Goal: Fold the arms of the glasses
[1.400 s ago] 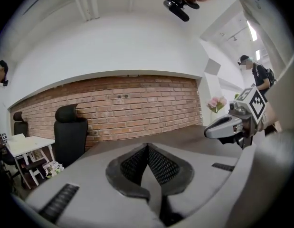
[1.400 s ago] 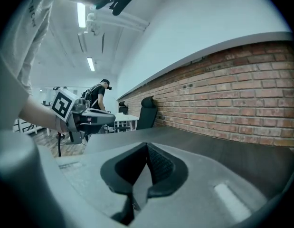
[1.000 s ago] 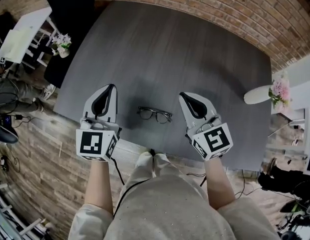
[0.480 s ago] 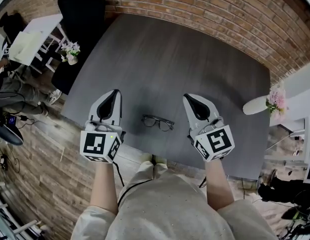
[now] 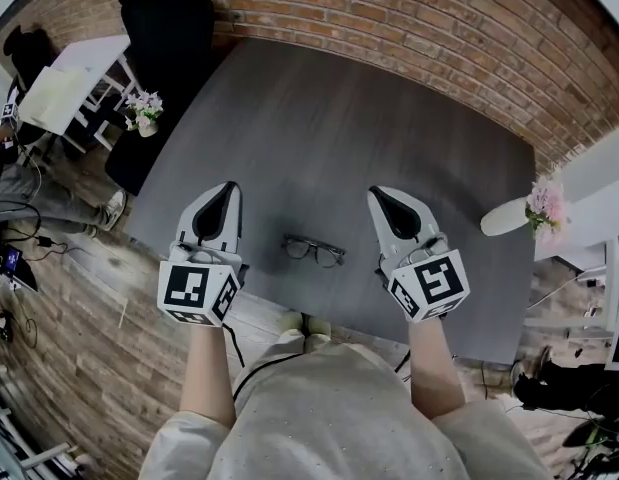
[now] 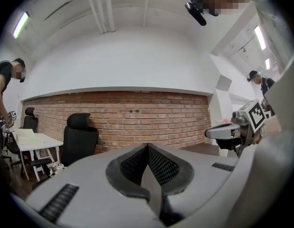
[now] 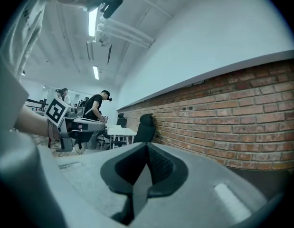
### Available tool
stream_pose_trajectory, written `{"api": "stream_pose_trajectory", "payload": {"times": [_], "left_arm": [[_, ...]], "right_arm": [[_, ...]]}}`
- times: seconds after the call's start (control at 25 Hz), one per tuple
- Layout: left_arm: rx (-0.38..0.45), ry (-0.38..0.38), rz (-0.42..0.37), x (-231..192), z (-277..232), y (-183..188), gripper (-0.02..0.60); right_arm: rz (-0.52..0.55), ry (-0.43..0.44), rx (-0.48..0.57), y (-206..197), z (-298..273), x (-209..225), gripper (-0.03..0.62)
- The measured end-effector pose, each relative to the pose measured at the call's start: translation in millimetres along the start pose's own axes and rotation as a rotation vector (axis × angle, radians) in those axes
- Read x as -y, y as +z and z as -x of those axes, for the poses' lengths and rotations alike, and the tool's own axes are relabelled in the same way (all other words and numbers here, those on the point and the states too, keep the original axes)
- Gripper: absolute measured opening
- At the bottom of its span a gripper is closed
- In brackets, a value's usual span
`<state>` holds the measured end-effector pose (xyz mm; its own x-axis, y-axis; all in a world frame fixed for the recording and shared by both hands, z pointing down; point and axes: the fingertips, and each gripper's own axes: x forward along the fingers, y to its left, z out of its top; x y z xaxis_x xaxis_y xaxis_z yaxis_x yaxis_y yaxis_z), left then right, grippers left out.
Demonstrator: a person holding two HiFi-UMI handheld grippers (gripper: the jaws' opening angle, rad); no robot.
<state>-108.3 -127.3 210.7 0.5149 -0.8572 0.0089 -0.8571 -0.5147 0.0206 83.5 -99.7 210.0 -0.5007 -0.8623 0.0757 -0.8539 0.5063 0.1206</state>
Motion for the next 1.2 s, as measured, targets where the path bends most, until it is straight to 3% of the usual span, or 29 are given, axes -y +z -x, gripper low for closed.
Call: {"api": "stream_pose_trajectory", "payload": {"times": [0.48,1.2], "left_arm": [[0.008,0.020,0.014,-10,12,-2,-0.002],[-0.002,-0.026,0.028,2,8,-8,-0.002]], "right_arm": [[0.008,-0.026,0.009,6,10,4,0.002],[-0.020,-0.053,-0.008,-7,20,7,0.000]]}}
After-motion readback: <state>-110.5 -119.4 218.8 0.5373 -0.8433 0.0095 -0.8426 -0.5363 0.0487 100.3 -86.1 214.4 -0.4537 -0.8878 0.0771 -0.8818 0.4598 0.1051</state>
